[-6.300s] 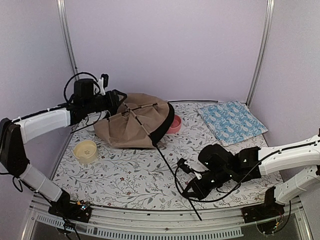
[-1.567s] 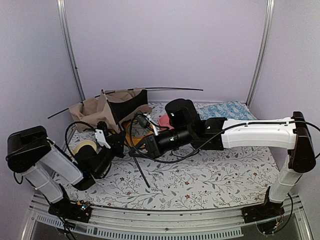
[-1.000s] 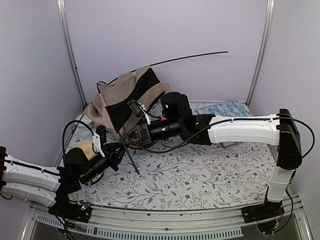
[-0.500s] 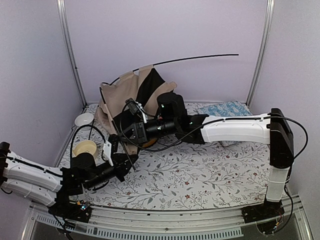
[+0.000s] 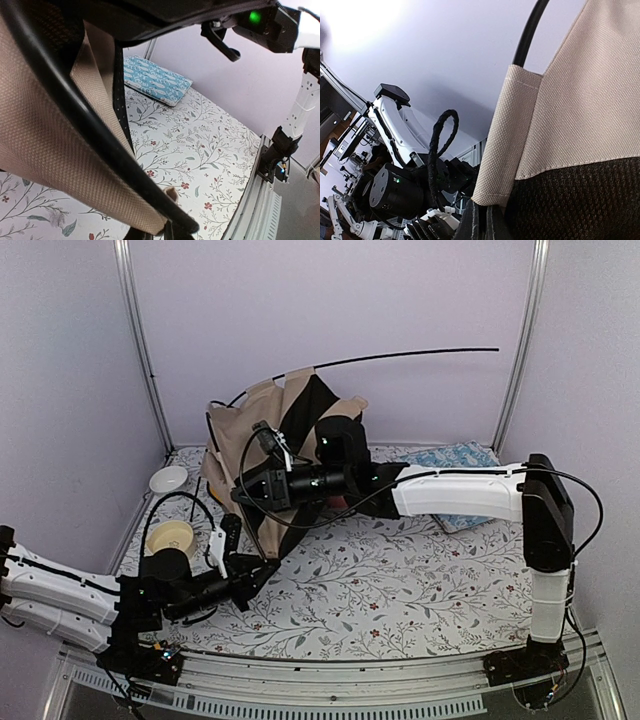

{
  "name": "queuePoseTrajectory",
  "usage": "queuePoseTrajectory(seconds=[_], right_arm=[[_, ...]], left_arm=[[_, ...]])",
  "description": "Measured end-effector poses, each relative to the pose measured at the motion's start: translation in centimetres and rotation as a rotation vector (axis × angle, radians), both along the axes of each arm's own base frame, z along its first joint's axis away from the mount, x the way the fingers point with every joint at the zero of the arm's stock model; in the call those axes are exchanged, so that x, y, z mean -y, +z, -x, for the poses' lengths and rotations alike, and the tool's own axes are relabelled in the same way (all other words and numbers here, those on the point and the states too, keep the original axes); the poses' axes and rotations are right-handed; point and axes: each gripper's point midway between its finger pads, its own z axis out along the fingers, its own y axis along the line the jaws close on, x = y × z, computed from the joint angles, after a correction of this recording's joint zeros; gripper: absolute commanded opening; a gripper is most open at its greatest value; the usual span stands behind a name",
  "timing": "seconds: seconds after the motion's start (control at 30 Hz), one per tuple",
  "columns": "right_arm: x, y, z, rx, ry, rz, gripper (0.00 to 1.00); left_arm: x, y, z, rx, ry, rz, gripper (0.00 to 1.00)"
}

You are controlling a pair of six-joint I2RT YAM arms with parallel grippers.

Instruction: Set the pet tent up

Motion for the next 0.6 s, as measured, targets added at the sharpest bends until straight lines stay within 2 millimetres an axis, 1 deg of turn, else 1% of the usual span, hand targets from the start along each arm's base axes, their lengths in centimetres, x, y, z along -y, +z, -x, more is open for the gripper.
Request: queuePoseTrajectory(seconds=[0.43, 0.6], right_arm=[[0.11, -0.17, -0.67, 0.002, -0.002, -0.006, 0.00], [0.08, -0.32, -0.59, 0.000, 0.007, -0.005, 0.00]], left_arm=[[-0.20, -0.30, 0.15, -0.027, 0.000, -0.003, 0.00], [-0.08, -0.45, 0.38, -0.036, -0.006, -0.005, 0.00]])
